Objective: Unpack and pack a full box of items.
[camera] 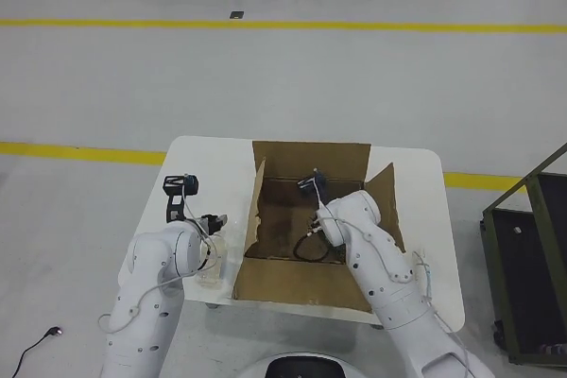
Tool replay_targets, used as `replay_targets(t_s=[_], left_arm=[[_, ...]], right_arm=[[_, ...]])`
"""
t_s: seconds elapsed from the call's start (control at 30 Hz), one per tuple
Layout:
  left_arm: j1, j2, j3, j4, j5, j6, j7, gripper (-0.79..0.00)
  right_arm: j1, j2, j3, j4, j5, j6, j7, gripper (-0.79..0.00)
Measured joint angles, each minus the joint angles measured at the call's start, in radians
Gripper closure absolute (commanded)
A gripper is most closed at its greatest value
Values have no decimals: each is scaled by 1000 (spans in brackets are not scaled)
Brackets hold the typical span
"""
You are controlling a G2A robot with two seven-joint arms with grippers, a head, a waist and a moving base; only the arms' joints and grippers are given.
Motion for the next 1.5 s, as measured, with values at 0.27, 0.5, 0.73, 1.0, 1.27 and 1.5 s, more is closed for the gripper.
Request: replay_targets(t_s=[0.27, 0.5, 0.73, 1.0, 1.27, 1.5], left_arm=[[0, 0, 0, 0, 0, 0, 0, -785], [0, 0, 0, 0, 0, 0, 0, -785], [0, 0, 0, 0, 0, 0, 0, -785], [0, 0, 0, 0, 0, 0, 0, -785], [0, 0, 0, 0, 0, 0, 0, -785], [0, 0, 0, 0, 0, 0, 0, -785]], right_arm=[[81, -24, -51, 184, 50, -17, 13, -674], [155, -46, -79, 375, 88, -4, -62, -493], [210, -68, -108, 511, 112, 8, -113, -489], [250, -92, -135, 628, 137, 14, -167, -360], [277, -110, -150, 717, 155, 28, -220, -329], [294, -124, -158, 778, 172, 29, -257, -326]])
